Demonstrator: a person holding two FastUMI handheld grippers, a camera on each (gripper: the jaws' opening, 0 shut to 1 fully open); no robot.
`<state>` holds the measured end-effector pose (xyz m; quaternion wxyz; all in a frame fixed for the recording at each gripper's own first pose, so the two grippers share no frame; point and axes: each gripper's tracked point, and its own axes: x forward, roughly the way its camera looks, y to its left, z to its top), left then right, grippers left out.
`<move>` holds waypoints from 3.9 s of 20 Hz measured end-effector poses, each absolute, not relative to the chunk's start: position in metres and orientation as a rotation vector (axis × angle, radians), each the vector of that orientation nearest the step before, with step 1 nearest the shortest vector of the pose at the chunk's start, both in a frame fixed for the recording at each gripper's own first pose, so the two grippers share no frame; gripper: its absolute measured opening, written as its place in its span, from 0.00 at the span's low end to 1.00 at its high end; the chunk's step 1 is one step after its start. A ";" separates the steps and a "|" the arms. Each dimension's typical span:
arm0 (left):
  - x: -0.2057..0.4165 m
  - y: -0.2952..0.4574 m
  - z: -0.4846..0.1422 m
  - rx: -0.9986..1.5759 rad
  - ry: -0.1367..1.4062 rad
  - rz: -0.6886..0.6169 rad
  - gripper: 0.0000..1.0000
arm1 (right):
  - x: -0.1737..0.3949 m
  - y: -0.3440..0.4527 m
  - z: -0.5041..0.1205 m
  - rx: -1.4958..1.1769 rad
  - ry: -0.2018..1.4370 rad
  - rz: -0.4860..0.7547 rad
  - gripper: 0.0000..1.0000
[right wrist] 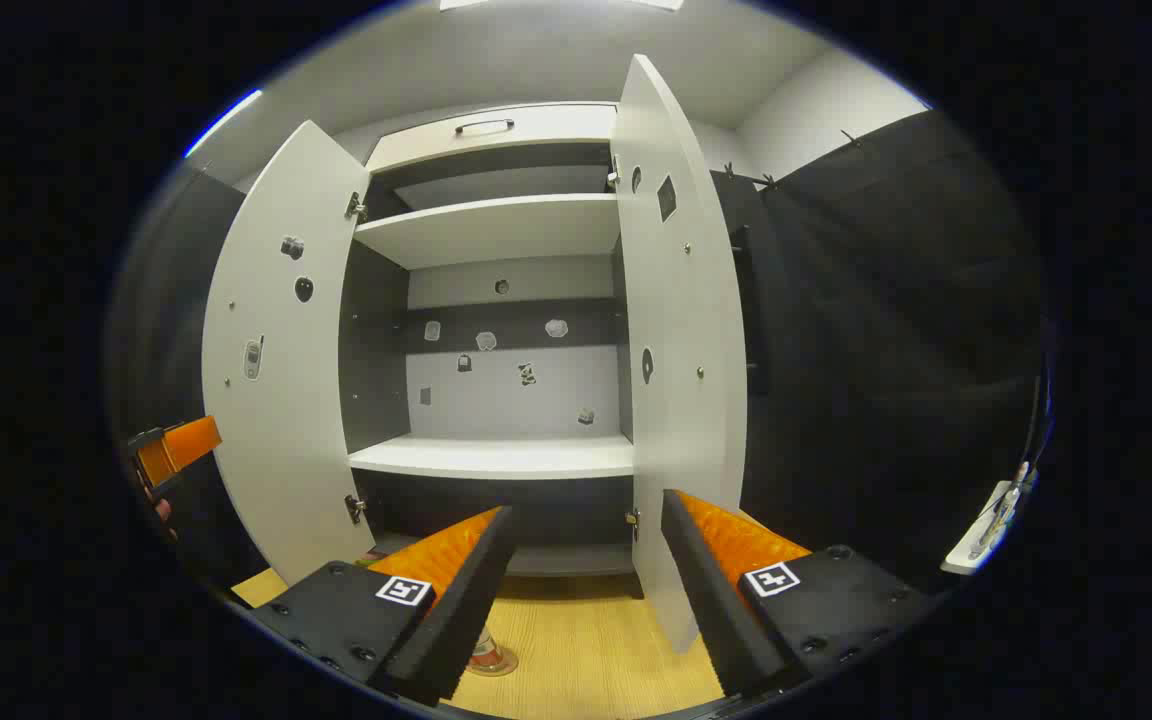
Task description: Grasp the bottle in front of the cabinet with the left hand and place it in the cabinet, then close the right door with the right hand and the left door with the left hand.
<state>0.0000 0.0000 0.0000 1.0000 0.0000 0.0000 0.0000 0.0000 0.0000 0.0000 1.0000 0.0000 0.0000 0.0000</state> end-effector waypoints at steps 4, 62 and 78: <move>0.009 -0.003 -0.003 0.015 -0.005 0.003 0.94 | 0.009 0.000 -0.003 -0.003 0.008 0.005 0.98; -0.013 -0.163 -0.349 0.111 0.399 -0.183 0.70 | -0.033 -0.037 -0.032 -0.053 0.106 0.058 0.98; 0.088 -0.127 -0.041 -0.043 0.221 -0.170 0.69 | -0.033 -0.067 -0.043 0.019 0.081 -0.028 0.98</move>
